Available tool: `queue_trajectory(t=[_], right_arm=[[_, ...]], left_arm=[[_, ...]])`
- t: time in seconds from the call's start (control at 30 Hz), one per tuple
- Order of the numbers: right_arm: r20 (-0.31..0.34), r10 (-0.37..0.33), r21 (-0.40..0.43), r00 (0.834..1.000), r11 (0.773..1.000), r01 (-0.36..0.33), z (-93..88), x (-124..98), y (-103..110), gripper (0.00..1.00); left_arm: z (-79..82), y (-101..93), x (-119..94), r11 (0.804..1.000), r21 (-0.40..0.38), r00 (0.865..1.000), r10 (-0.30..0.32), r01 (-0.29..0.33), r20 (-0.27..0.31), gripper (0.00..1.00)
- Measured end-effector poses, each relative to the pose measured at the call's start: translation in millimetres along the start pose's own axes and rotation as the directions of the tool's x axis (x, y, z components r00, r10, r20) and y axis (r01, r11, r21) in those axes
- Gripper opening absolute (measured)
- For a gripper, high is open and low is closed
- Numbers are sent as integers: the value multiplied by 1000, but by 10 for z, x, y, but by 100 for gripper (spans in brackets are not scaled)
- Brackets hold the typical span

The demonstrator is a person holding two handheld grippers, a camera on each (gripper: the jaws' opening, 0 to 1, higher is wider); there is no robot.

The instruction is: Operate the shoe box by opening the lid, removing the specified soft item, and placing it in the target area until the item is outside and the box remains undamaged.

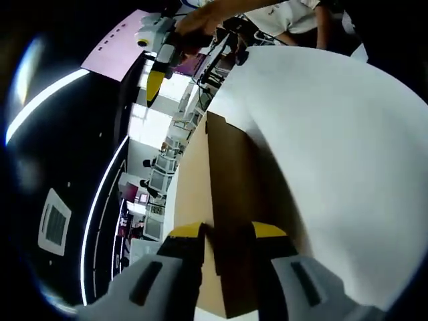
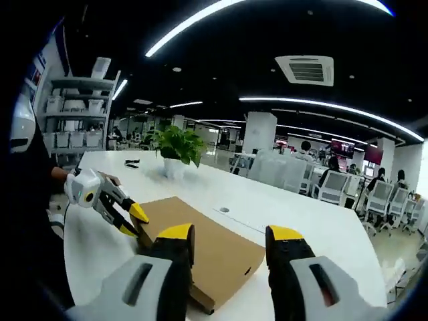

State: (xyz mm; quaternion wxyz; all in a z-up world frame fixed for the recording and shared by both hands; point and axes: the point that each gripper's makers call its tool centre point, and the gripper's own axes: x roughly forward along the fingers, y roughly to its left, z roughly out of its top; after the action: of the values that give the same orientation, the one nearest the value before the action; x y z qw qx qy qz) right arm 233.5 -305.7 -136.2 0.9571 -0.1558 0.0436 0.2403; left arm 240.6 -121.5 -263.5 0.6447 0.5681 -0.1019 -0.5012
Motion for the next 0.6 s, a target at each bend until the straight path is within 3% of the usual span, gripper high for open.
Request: queue_trajectory(t=[0.27,0.37,0.43,0.5,0.57,0.6], right_arm=[[-88,-15,-170,996,985,-1,-97,58,291,50],[-110,-78,-281,991,959,44,-163,37,328,49],[-111,-53,-302,992,953,17,-225,50,503,49],[-167,-32,-308,985,951,-22,-354,93,658,53],[-159,-51,-403,986,915,-18,-359,157,724,55],[-164,-53,-419,985,908,-21,-371,178,752,55]], left_arm=[[3,18,7,998,-55,999,30,-28,35,25],[1,23,10,997,-70,998,40,-37,42,24],[5,24,12,997,-68,999,35,-32,37,24],[8,27,17,997,-64,999,34,-32,22,24],[2,26,16,998,-55,999,34,-33,15,24],[-2,26,14,998,-55,999,35,-34,15,24]])
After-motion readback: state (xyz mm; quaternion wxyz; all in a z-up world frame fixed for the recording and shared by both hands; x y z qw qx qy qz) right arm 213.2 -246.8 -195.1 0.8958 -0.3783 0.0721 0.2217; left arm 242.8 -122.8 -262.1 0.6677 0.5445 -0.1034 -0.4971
